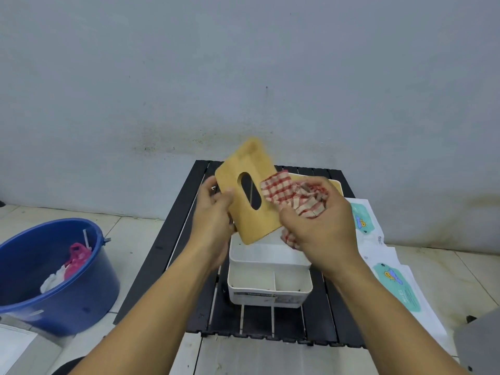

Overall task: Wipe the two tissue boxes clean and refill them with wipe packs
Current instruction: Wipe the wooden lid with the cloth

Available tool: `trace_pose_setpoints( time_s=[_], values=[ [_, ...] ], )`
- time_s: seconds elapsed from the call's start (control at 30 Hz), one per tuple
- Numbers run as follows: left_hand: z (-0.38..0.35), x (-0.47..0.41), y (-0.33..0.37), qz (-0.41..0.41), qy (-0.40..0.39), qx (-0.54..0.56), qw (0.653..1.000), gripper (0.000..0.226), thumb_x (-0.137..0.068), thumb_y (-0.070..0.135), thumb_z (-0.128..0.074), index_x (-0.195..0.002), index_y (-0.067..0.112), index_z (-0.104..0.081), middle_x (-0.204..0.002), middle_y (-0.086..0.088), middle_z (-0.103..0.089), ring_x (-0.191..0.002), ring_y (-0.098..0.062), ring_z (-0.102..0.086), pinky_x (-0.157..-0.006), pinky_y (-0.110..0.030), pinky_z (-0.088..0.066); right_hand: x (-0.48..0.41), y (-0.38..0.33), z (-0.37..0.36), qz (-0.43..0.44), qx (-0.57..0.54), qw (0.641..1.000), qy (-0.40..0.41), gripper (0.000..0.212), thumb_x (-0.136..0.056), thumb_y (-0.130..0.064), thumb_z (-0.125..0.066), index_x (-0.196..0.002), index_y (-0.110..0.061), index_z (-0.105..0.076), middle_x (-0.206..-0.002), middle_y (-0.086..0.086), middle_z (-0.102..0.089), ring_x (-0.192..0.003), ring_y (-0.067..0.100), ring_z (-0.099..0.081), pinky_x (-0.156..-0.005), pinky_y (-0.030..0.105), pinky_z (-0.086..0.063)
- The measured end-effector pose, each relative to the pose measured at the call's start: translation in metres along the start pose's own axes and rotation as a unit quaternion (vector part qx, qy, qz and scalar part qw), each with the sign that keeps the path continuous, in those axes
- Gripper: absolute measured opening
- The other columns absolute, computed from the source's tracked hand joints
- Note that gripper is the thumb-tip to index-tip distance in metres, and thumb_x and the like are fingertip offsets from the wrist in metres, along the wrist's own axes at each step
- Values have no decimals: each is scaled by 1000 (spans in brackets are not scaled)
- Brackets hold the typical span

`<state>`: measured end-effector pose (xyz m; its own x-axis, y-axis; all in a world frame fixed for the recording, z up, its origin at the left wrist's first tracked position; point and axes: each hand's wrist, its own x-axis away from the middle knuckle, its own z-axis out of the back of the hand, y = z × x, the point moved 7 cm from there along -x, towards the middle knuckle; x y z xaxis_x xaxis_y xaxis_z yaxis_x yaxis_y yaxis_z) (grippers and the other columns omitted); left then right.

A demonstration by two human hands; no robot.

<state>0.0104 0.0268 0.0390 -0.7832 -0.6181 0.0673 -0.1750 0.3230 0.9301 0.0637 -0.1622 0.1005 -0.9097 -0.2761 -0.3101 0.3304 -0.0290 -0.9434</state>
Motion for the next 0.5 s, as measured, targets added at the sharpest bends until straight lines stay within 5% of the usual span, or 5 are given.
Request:
trace_pose_setpoints(
  time_s=[0.1, 0.17, 0.27, 0.43, 0.5],
  values=[
    [-19, 12, -5, 66, -63, 20, 996, 85, -76, 73, -71, -142, 22, -52, -127, -10, -71, -114, -32, -72, -79, -46, -62, 22, -25, -26, 154, 116, 978, -74, 38, -75, -18, -82, -106, -32, -65, -93, -20, -70, -81, 3, -70, -67, 24, -58],
    [-22, 19, -2, 92, -80, 69, 990, 78, -82, 76, -65, -112, 4, -68, -97, -16, -74, -88, -29, -76, -73, -38, -62, 34, -27, -43, 199, 154, 962, -103, 38, -78, -24, -82, -113, -28, -66, -98, -13, -70, -88, 7, -69, -74, 27, -57],
    [-24, 24, -5, 104, -119, 165, 974, 69, -94, 67, -47, -67, 8, -71, -68, -10, -65, -65, -22, -71, -60, -31, -60, 37, -23, -52, 180, 98, 972, -114, 32, -84, -37, -79, -112, -24, -72, -103, -8, -64, -96, 7, -64, -80, 16, -50],
    [-17, 25, 0, 90, -111, 234, 962, 78, -86, 70, -52, -126, 4, -62, -122, -22, -59, -112, -36, -60, -106, -47, -47, 41, -20, -58, 221, 155, 957, -110, 30, -90, -44, -69, -110, -23, -74, -100, -9, -59, -91, 7, -61, -77, 26, -53],
    [-22, 27, 1, 97, -134, 249, 954, 77, -87, 68, -52, -131, 4, -59, -125, -22, -59, -120, -38, -58, -114, -49, -41, 38, -16, -55, 229, 186, 950, -99, 28, -92, -42, -67, -110, -22, -73, -100, -8, -62, -89, 8, -62, -73, 34, -55]
  ],
)
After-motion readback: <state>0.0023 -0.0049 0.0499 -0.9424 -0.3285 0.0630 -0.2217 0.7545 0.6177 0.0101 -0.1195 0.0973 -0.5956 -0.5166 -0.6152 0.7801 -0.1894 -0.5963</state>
